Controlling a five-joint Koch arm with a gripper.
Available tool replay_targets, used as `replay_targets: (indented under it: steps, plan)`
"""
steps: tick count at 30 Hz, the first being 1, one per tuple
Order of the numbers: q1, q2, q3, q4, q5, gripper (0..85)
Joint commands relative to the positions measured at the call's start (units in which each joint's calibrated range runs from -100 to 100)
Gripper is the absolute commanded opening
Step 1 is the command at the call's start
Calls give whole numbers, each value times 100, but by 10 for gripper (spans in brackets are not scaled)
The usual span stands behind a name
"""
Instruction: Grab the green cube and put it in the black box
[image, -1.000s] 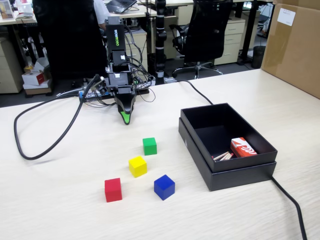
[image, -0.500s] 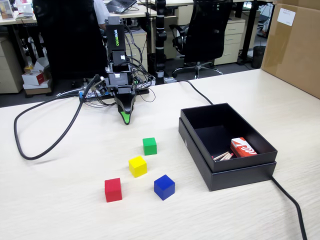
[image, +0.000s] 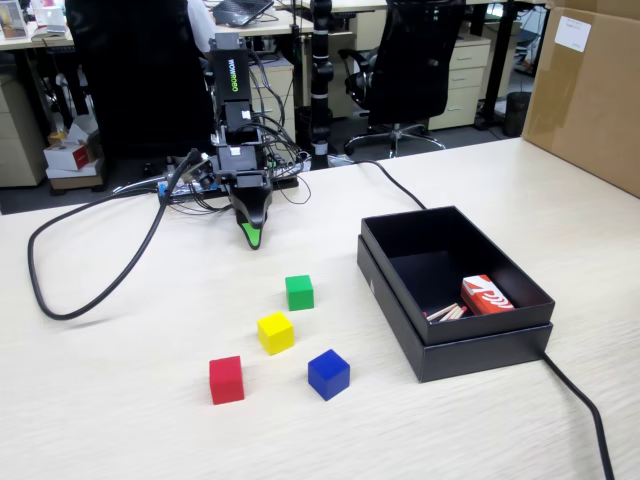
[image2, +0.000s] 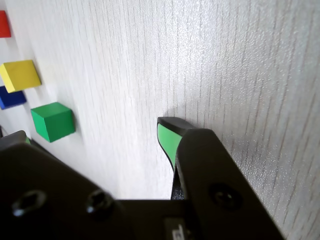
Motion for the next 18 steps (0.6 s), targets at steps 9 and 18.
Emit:
replay_targets:
  steps: [9,18]
  plan:
    - [117,435,1316,-1232,239,476]
    - [454,1961,3420,-2045,498,472]
